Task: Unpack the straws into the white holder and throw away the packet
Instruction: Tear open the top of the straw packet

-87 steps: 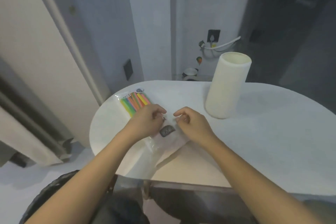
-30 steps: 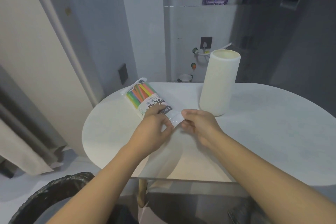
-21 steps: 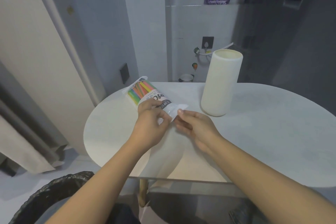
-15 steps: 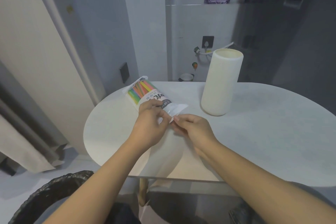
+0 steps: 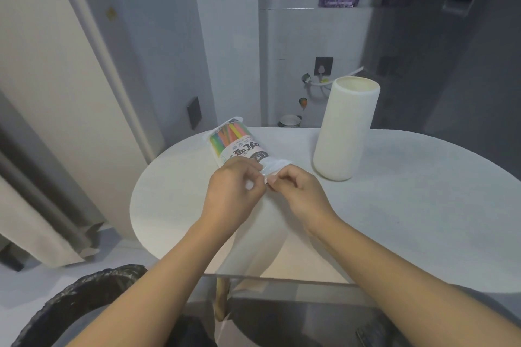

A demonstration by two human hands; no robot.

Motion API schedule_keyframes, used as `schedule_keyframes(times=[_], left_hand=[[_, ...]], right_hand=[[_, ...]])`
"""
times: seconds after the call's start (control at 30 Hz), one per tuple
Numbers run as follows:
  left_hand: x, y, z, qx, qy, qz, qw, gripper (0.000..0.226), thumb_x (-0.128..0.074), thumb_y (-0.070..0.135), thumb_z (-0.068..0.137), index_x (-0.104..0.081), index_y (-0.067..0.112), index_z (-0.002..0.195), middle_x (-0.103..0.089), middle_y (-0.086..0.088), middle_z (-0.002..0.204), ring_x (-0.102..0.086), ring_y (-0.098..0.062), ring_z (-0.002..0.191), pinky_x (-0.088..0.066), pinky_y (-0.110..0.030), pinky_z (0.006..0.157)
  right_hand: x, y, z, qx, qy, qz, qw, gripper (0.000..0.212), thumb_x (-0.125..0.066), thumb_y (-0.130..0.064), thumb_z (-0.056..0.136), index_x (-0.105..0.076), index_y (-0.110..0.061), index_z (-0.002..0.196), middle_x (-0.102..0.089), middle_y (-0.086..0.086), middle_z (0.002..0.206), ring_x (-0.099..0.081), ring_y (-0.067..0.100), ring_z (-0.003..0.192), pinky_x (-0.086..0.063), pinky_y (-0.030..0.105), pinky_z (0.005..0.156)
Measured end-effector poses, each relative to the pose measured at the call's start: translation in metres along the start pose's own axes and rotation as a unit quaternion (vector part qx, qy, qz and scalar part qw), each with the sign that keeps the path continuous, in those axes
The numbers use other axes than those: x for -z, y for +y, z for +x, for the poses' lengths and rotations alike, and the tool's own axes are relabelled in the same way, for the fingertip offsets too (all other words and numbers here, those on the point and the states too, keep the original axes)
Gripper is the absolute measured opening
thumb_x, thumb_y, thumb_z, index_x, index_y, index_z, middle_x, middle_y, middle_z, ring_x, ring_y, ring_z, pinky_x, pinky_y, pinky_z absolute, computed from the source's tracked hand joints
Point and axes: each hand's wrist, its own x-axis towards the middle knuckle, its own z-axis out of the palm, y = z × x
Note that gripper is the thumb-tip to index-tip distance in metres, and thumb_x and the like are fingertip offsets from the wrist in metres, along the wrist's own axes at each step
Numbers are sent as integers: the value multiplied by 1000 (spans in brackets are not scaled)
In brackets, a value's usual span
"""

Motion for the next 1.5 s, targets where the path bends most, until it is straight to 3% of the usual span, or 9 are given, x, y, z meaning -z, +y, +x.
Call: schedule_keyframes(times=[0.23, 0.37, 0.6, 0.7, 0.93, 1.07, 1.17, 1.33, 1.5], left_hand=[[19, -7, 13, 93, 53, -121, 987, 11, -64, 6, 81, -67, 13, 74, -70, 4, 92, -62, 3, 71, -49, -13, 69], [20, -7, 11, 66, 80, -105, 989, 8, -66, 6, 82, -69, 11, 76, -68, 7, 89, -63, -4, 90, -51, -23, 87], [10, 2, 4, -8, 48, -66, 997, 7, -68, 6, 81, -69, 11, 77, -64, 12, 84, -62, -11, 90, -48, -27, 86], [0, 6, -1, 68, 40, -135, 988, 16, -69, 12, 81, -69, 25, 73, -61, 21, 95, -58, -7, 105, -41, -14, 93], [-6, -4, 11, 368, 32, -348, 862, 20, -53, 23, 94, -47, 25, 113, -63, 6, 102, -63, -13, 94, -50, -28, 80], [-12, -1, 11, 385, -24, -379, 841, 27, -47, 21, 96, -51, 9, 120, -67, -11, 110, -67, -22, 92, -53, -30, 72], [-19, 1, 10, 377, -60, -378, 843, 36, -42, 22, 99, -43, 9, 131, -59, -15, 124, -60, -26, 108, -49, -39, 94], [-16, -4, 15, 399, -78, -465, 786, 38, -45, 18, 97, -44, 5, 133, -64, -17, 117, -64, -31, 99, -51, -41, 87], [-19, -9, 15, 418, -72, -511, 748, 38, -57, 25, 93, -56, 4, 124, -68, -17, 117, -64, -36, 107, -47, -52, 99]], right_hand=[[-3, 4, -2, 33, -31, -114, 992, 23, -62, -12, 84, -51, -18, 65, -49, -11, 52, -42, -1, 48, -30, 11, 48], [11, 0, 7, 24, -23, -214, 976, 15, -62, -18, 84, -56, -20, 71, -62, -6, 76, -57, 10, 73, -40, 12, 63], [14, -12, 8, -40, -91, 59, 993, 25, -40, -36, 98, -48, -49, 118, -61, -15, 109, -65, 15, 101, -55, 40, 87], [7, -10, 7, -100, -132, 166, 972, 31, -37, -26, 101, -50, -30, 129, -65, 0, 111, -69, 23, 89, -58, 43, 77], [15, -9, 13, -136, -112, 202, 963, 37, -40, -4, 96, -53, -14, 129, -66, 17, 113, -67, 32, 84, -59, 38, 67], [4, -1, 7, -114, -98, 86, 985, 35, -45, -16, 93, -61, -31, 120, -70, -3, 104, -68, 13, 83, -56, 23, 58], [-5, 7, 1, -120, -132, 11, 984, 29, -46, -29, 91, -69, -30, 109, -73, -4, 93, -69, 15, 84, -57, 26, 68], [5, -2, 11, -150, -90, 109, 979, 33, -46, -55, 89, -69, -34, 101, -74, 2, 100, -72, 20, 87, -60, 39, 68], [16, 1, 11, -116, -29, 150, 981, 29, -64, -11, 84, -65, -19, 112, -70, 6, 107, -71, 15, 81, -54, 24, 56]])
